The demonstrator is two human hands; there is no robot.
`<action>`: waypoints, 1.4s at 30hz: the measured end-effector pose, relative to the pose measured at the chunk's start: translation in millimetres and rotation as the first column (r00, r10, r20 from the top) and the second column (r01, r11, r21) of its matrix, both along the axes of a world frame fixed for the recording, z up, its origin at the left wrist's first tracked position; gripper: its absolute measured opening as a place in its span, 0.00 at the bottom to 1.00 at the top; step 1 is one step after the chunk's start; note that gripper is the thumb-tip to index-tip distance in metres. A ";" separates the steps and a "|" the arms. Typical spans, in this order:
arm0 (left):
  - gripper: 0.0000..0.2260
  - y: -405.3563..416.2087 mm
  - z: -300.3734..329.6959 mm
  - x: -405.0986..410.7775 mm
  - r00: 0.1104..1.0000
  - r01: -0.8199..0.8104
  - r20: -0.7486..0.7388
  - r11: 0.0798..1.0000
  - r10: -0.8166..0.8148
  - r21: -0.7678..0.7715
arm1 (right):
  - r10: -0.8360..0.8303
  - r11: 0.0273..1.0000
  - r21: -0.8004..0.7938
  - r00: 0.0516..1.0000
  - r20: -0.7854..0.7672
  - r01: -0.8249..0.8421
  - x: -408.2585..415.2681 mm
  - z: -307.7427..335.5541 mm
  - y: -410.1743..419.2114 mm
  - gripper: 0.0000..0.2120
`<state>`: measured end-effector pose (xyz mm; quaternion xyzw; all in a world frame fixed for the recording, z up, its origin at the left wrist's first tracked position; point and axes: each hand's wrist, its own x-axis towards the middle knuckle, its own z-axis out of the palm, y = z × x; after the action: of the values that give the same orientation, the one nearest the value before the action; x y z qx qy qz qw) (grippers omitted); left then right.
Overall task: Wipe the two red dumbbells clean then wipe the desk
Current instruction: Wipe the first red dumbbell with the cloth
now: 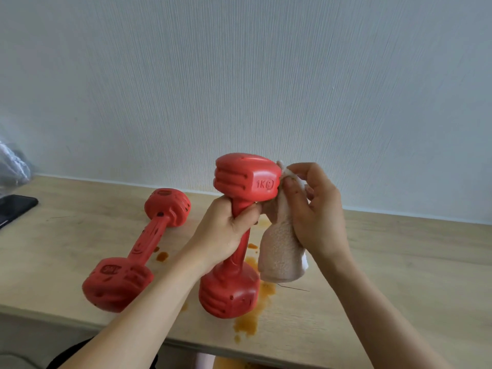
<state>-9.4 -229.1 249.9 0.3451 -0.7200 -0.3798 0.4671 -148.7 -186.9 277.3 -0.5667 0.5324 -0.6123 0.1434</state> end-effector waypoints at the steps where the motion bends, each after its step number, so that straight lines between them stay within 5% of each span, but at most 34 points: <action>1: 0.14 0.0 0.2 -0.8 1.000 0.002 -0.006 1.000 -0.002 0.007 | 0.015 1.000 -0.001 1.000 0.017 -0.015 -0.5 1.7 0.9 0.04; 7: 0.12 -4.0 0.7 -3.7 0.998 -0.050 -0.046 0.998 0.051 0.030 | 0.003 0.996 -0.088 0.999 -0.039 -0.006 6.7 5.5 14.8 0.03; 10: 0.10 -2.9 0.8 -5.2 1.000 -0.018 -0.021 1.000 0.019 0.019 | -0.002 1.000 -0.029 1.000 0.030 0.003 1.1 5.3 9.4 0.04; 13: 0.18 2.1 0.5 -8.6 0.999 0.035 0.007 0.999 -0.035 -0.011 | -0.057 0.998 0.024 0.998 0.013 0.057 -3.8 1.5 0.7 0.04; 16: 0.13 5.1 3.1 -8.9 1.000 -0.011 0.005 1.000 0.011 0.011 | -0.079 0.997 -0.014 0.997 0.014 0.079 0.9 -0.8 4.8 0.04; 21: 0.13 -0.8 6.4 -8.1 0.990 -0.142 0.028 0.988 0.140 0.054 | -0.204 0.961 -0.231 0.953 -0.225 0.151 11.4 1.5 19.5 0.04; 26: 0.22 7.8 4.5 -14.0 0.995 -0.080 0.060 0.997 0.080 -0.004 | -0.256 0.963 -0.139 0.940 -0.226 0.229 -1.5 -0.3 8.5 0.06; 33: 0.27 0.9 7.5 -13.9 0.992 -0.121 0.047 0.992 0.120 0.036 | -0.283 0.943 -0.275 0.886 -0.367 0.188 17.2 3.8 31.7 0.07; 39: 0.17 8.2 6.8 -15.1 0.998 -0.045 0.051 0.999 0.045 0.007 | -0.243 0.970 -0.085 0.934 -0.262 0.229 -2.3 -5.0 14.5 0.07; 42: 0.12 5.5 8.0 -13.6 0.997 -0.075 0.034 0.996 0.073 0.051 | -0.246 0.966 -0.153 0.926 -0.286 0.209 2.8 -1.9 19.6 0.06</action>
<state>-23.1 -223.6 257.9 0.3896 -0.7041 -0.3753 0.4601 -145.9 -167.3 275.4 -0.5956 0.5726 -0.5615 -0.0461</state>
